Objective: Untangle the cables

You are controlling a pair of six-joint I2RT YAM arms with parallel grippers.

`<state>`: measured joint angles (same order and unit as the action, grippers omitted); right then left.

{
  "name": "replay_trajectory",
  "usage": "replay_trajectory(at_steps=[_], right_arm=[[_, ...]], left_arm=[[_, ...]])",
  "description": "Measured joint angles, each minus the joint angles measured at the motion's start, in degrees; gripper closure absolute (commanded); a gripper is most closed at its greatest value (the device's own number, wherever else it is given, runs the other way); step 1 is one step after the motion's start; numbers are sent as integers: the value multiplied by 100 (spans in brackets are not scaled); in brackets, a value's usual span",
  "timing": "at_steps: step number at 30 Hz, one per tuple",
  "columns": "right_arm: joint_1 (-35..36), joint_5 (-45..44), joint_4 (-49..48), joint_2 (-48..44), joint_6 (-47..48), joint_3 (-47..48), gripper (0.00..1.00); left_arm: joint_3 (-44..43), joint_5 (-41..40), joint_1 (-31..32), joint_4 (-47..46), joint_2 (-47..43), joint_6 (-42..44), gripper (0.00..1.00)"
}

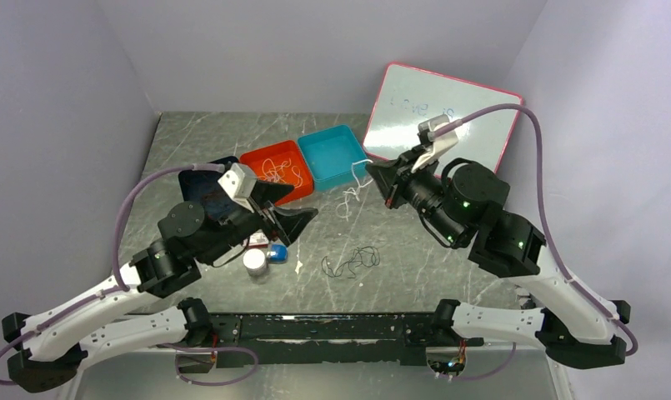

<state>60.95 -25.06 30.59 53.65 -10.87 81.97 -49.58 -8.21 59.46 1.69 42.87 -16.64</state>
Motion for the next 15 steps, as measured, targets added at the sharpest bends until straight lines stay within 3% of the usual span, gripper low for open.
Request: replay_trajectory(at_steps=[15], right_arm=[[2, 822, -433, 378, -404, 136, 100]], left_arm=[[-264, 833, 0, -831, 990, 684, 14]])
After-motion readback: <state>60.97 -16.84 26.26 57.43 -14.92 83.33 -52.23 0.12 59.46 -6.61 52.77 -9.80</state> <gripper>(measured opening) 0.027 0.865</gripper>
